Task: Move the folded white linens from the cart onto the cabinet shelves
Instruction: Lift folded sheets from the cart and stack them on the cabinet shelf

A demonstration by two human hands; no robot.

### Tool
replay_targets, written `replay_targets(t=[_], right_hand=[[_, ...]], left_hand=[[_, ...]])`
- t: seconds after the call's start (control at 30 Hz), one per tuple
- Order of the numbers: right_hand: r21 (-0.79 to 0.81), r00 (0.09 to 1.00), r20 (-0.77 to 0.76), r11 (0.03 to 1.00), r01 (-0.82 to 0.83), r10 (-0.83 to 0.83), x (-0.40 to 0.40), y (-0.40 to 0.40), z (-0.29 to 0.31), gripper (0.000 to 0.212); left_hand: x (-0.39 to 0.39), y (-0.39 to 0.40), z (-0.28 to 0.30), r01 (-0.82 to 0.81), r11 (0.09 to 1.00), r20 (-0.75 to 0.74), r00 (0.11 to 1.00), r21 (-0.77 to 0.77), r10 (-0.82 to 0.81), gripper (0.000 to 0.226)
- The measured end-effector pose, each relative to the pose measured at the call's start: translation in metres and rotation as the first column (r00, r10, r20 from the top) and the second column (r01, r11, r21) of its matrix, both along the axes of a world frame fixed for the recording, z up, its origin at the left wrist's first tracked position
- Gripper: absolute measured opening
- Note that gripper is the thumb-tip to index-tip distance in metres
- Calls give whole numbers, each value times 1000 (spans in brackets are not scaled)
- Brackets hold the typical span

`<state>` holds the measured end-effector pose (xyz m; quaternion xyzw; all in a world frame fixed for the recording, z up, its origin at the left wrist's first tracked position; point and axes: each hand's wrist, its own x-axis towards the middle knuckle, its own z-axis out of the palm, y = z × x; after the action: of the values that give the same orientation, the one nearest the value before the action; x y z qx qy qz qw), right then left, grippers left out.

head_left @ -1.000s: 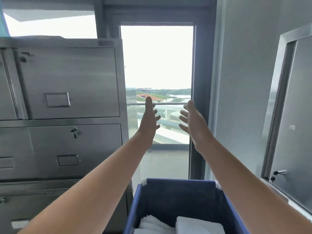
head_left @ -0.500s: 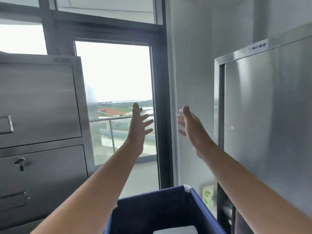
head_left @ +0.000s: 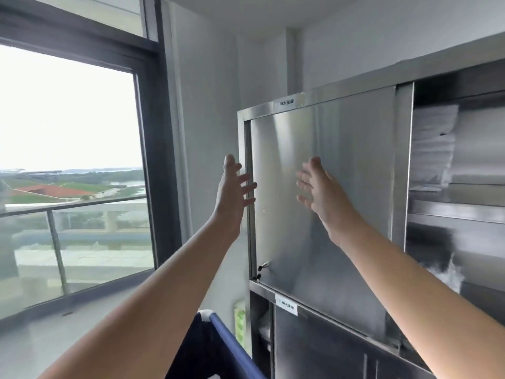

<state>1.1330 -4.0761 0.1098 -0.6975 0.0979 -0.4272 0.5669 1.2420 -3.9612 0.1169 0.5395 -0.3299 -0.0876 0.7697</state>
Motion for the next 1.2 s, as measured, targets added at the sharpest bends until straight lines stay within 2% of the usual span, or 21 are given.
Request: replay_targets(t=[0.1, 0.4, 0.67, 0.87, 1.07, 1.2], right_hand=[[-8, 997, 11, 997, 82, -82, -35, -19, 7, 69], [-5, 966, 55, 968, 252, -251, -149, -62, 23, 56], [-43, 916, 69, 916, 399, -395, -238, -81, 19, 60], [-40, 835, 71, 834, 550, -546, -300, -93, 19, 58], [-26, 691, 56, 691, 723, -721, -357, -94, 16, 59], [10, 584, 74, 586, 810, -808, -395, -89, 18, 59]], left_hand=[[-28, -29, 4, 69, 997, -22, 997, -17, -69, 59], [-129, -91, 16, 219, 976, 15, 976, -10, -219, 60], [-204, -137, 14, 361, 933, 47, 932, -11, -360, 62], [-259, -178, 17, 517, 856, 56, 855, 3, -516, 63], [-312, -216, 21, 665, 747, 79, 744, 15, -663, 60], [-347, -238, 21, 773, 634, 85, 630, 33, -772, 61]])
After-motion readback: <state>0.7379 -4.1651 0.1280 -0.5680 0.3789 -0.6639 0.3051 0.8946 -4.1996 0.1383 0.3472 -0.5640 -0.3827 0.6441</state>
